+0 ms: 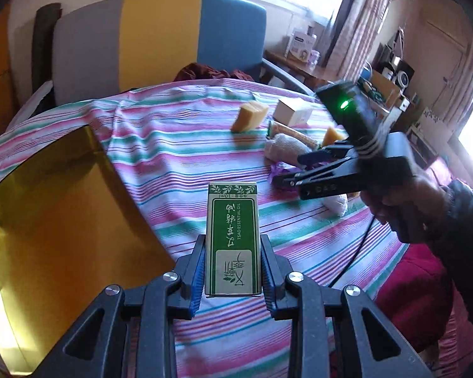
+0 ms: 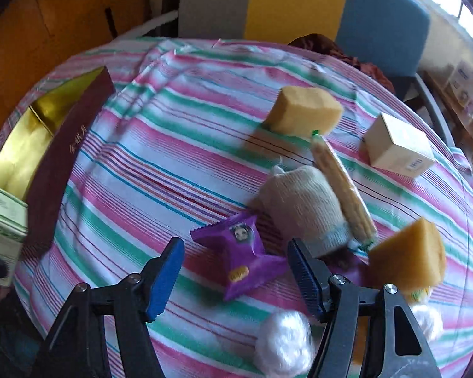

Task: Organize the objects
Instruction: 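Drop the green box into the tray with the left tool while the right tool grasps the purple packet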

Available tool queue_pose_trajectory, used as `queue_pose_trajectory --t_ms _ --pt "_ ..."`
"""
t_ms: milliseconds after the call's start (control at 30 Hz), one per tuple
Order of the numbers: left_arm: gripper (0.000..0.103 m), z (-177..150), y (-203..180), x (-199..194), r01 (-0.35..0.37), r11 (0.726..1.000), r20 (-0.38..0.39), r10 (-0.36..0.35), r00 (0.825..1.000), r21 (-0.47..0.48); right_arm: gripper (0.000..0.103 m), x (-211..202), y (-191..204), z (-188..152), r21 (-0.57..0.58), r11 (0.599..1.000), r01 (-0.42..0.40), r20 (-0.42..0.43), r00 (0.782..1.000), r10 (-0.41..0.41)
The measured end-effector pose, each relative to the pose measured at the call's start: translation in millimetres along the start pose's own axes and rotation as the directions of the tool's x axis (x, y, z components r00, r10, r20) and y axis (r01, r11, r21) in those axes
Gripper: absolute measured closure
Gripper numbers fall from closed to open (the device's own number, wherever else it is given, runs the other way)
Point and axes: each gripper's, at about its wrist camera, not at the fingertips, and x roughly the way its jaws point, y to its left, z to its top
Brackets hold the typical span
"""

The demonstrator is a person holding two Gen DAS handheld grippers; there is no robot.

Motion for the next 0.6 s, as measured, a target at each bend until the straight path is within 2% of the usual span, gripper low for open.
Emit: queue_pose_trajectory --t_ms 33,100,167,333,433,600 --pt "0.073 -2 5 -4 -0.003 1.0 0.006 0.003 1.0 -0.009 0.037 6 2 1 -0.014 1.0 0.004 -0.02 1.0 -0.005" --pt "0.073 -4 16 -13 -0.019 0.999 0.021 0.02 1.0 -0.036 0.07 19 5 2 -0.031 0.999 0.016 -0.073 0.997 -0.018" --pt "0.073 -8 33 -21 -0.04 0.996 0.03 0.043 0.999 -0.08 0.07 24 8 -1 -0.027 0.998 0.049 -0.075 0.996 -0.051" --pt "0.073 -21 85 -38 -0.119 0.969 0.034 0.129 0.991 -0.218 0.07 14 18 -14 0.037 0.999 0.013 -0.024 1.0 -0.012" --pt "0.073 -31 124 -51 -0.159 0.929 0.029 0.178 0.984 -0.333 0.07 11 24 -22 0.071 0.997 -0.014 -0.001 1.0 0.015" --pt "0.073 -36 178 -64 -0.222 0.861 0.007 0.253 0.967 -0.458 0.07 11 36 -27 0.079 0.997 -0.006 0.03 1.0 0.004"
